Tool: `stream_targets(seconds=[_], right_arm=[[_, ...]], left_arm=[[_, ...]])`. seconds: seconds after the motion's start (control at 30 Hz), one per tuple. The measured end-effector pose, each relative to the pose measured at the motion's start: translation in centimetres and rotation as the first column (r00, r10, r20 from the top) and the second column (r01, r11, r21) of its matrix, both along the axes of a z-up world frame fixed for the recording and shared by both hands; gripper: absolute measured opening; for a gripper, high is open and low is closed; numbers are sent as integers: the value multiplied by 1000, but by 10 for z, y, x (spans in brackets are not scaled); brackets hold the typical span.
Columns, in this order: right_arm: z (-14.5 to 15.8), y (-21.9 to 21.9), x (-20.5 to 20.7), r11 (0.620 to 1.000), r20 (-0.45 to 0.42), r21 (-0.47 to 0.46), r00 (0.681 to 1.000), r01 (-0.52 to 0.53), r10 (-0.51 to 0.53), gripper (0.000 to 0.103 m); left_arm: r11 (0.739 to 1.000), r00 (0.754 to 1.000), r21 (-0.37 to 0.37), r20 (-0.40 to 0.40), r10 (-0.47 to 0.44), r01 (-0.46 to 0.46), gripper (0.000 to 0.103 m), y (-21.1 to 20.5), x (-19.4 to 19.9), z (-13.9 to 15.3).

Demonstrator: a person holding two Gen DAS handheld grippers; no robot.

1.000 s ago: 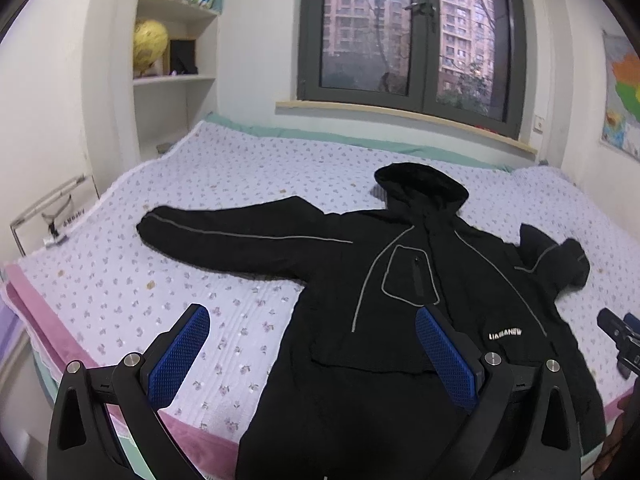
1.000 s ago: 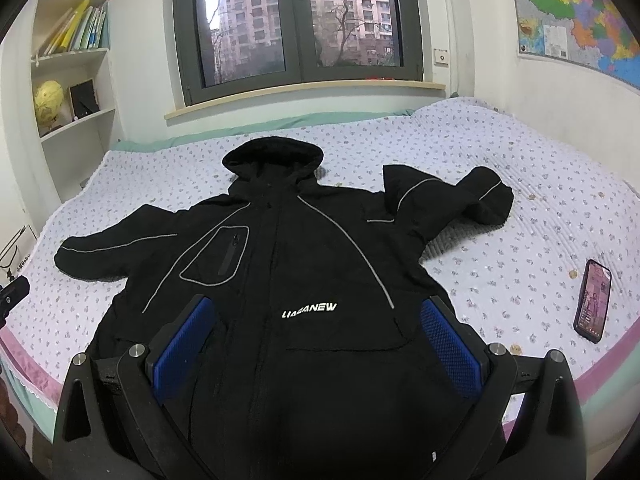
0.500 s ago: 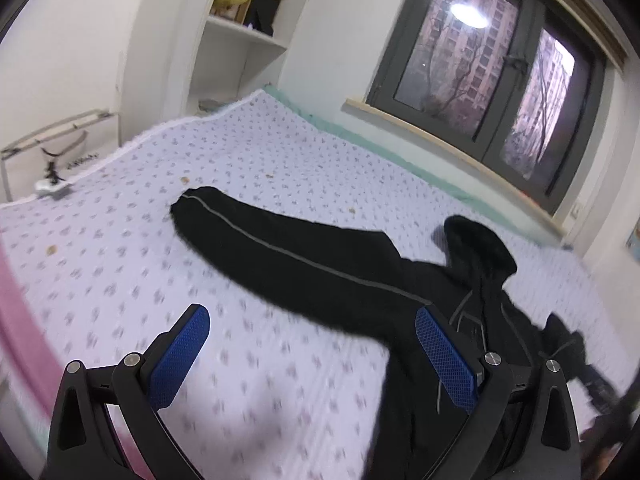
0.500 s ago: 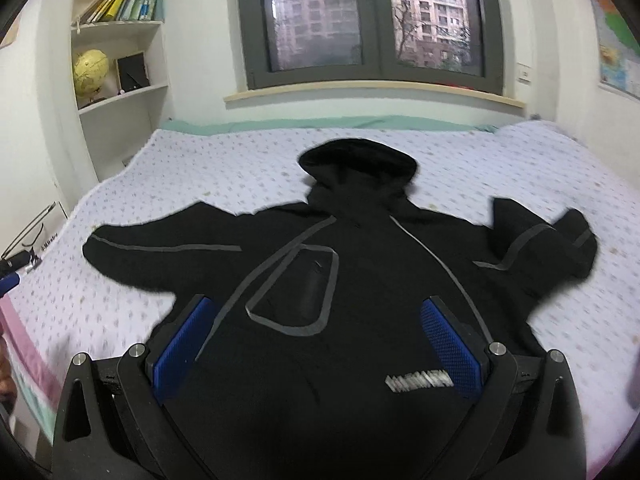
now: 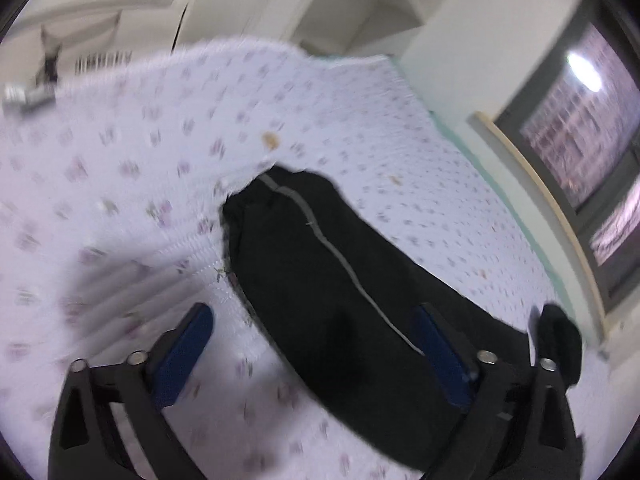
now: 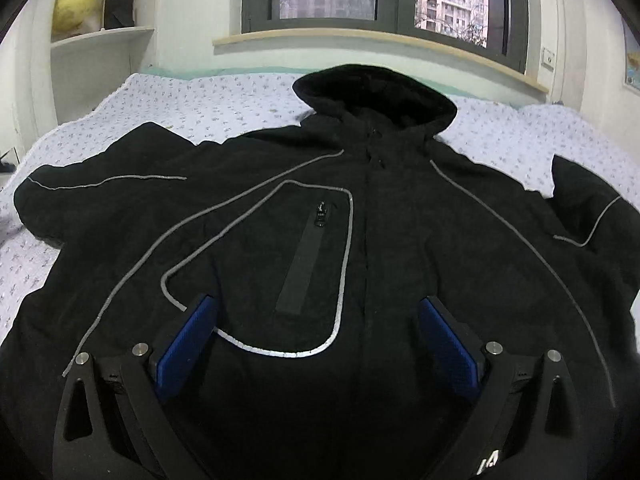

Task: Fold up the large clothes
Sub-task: 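Grasp the black jacket's sleeve cuff with the left tool and lift it, then carry the sleeve across the jacket body and open the left tool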

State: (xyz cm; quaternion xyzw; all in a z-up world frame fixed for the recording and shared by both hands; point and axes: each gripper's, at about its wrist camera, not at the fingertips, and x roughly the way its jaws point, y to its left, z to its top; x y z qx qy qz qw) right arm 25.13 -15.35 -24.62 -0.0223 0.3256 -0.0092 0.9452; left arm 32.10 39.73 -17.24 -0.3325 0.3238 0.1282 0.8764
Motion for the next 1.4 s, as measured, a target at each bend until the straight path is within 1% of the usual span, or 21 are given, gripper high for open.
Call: stream_targets(seconds=[0.1, 0.13, 0.17, 0.23, 0.27, 0.37, 0.4, 0.5, 0.57, 0.67, 0.73, 0.8, 0.87, 0.93, 1.0, 1.1, 1.17, 1.23, 1.3, 1.37, 1.4], right_arm=[[-5, 1, 2, 1000, -20, -2, 1000, 8, -8, 102], [-7, 1, 3, 1000, -27, -5, 1000, 10, -10, 102], [-7, 1, 2, 1000, -30, -6, 1000, 11, -11, 102], [-6, 0, 1, 1000, -34, -9, 999, 13, -13, 102], [-6, 0, 2, 1000, -38, -11, 999, 14, -14, 102], [-7, -1, 3, 1000, -45, -10, 999, 16, -17, 102], [-7, -1, 3, 1000, -47, -9, 999, 16, -17, 102], [-8, -2, 4, 1000, -51, -7, 999, 16, -16, 102], [-8, -3, 5, 1000, -53, -4, 998, 16, -16, 103], [-9, -4, 6, 1000, -62, 5, 998, 16, -16, 103], [-8, -5, 6, 1000, -60, 11, 998, 22, -21, 103], [-2, -9, 1, 999, -27, 16, 999, 46, -46, 103], [7, -11, -6, 997, -2, 15, 998, 70, -70, 103], [21, -12, -14, 996, -1, -8, 996, 90, -90, 102], [45, -17, -32, 995, 29, -9, 995, 97, -97, 102], [84, -31, -64, 996, 106, 1, 991, 87, -87, 102], [106, -46, -84, 995, 140, -28, 986, 98, -93, 102], [118, -62, -96, 992, 150, -46, 983, 114, -106, 102], [122, -85, -107, 990, 130, -49, 984, 131, -123, 102], [118, -107, -112, 987, 91, -39, 985, 153, -149, 102], [113, -119, -112, 986, 59, -33, 985, 165, -163, 102]], left_arm=[[999, 1000, -38, -13, -17, 16, 93, 5, 21, -20], [999, 999, -19, -20, -35, 35, 87, 3, 28, -21], [999, 999, -4, -19, -50, 50, 60, -3, 30, -21], [996, 997, 49, -14, -72, 73, 24, -13, 34, -16], [995, 997, 65, 27, -76, 74, 18, -16, 28, -11], [990, 994, 137, 106, -34, 20, 17, -21, 6, 4], [989, 996, 146, 92, -12, -1, 17, -20, 3, 5], [990, 999, 139, -47, 20, -13, 17, -14, 17, -18], [984, 998, 178, -63, 13, -2, 17, -23, 19, -19], [966, 999, 256, -5, -40, 40, 17, -45, 4, 9], [947, 993, 310, 57, -102, 80, 17, -72, -12, 47], [928, 975, 348, 122, -186, 133, 17, -103, -33, 85], [896, 947, 404, 168, -272, 186, 17, -144, -48, 122], [851, 903, 458, 199, -382, 258, 16, -195, -60, 158], [807, 850, 486, 213, -482, 336, 16, -249, -69, 181], [756, 782, 485, 205, -588, 441, 16, -315, -70, 192], [701, 731, 490, 171, -660, 519, 16, -375, -65, 184], [659, 698, 474, 124, -706, 583, 16, -417, -60, 166], [609, 654, 431, 58, -755, 665, 16, -467, -51, 132], [569, 622, 393, -10, -783, 722, 16, -509, -51, 95], [546, 602, 351, -67, -796, 761, 16, -531, -42, 66]])
